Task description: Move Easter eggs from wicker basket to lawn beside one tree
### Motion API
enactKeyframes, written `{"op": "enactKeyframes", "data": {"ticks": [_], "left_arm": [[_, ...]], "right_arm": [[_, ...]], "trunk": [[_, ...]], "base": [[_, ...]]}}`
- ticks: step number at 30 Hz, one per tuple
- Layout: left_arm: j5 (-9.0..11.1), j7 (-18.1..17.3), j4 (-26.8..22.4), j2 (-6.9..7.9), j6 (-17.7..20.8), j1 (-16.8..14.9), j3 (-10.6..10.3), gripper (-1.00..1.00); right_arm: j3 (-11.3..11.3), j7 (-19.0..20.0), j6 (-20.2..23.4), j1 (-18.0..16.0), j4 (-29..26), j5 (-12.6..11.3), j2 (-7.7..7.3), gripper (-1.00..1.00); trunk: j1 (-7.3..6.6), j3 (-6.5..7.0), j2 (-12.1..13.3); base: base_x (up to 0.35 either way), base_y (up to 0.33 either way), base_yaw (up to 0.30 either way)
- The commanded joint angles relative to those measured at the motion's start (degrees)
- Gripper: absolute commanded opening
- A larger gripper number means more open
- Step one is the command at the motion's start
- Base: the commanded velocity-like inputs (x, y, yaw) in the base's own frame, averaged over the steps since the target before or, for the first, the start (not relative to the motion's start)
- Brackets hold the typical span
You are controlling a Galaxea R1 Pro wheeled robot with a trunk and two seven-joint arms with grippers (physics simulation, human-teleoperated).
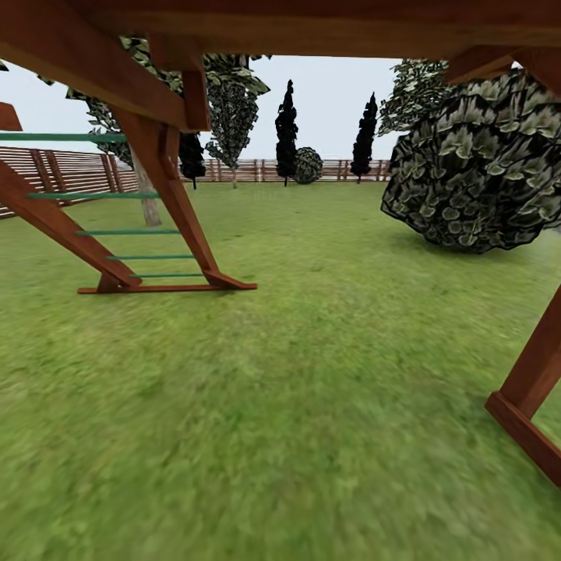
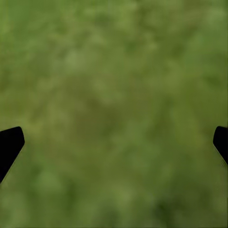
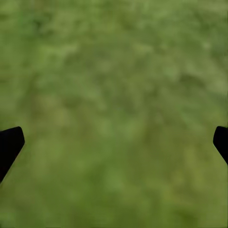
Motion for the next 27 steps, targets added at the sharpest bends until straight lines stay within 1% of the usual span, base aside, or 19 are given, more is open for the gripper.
{"op": "enactKeyframes", "data": {"ticks": [1,12,17,27], "left_arm": [[0.0,0.1,0.1,-0.03,-0.2,0.0,0.1,1.00],[0.0,0.1,0.1,-0.03,-0.2,0.0,0.0,1.00],[0.0,0.1,0.1,-0.03,-0.2,0.0,0.0,1.00],[0.0,0.1,0.2,-0.02,-0.2,0.0,0.0,1.00]], "right_arm": [[0.4,-0.2,-0.2,0.0,0.0,-0.4,-0.04,1.00],[0.5,-0.2,-0.2,0.0,-0.1,-0.4,-0.04,1.00],[0.5,-0.2,-0.2,0.0,0.0,-0.4,-0.04,1.00],[0.4,-0.2,-0.2,0.0,0.0,-0.4,-0.04,1.00]], "trunk": [[0.02,-0.05,0.0],[0.02,-0.05,0.0],[0.02,-0.05,0.0],[0.02,-0.05,0.0]], "base": [[0.334,0.104,0.000],[0.334,0.094,-0.002],[0.334,0.011,-0.154],[0.335,0.001,-0.018]]}}
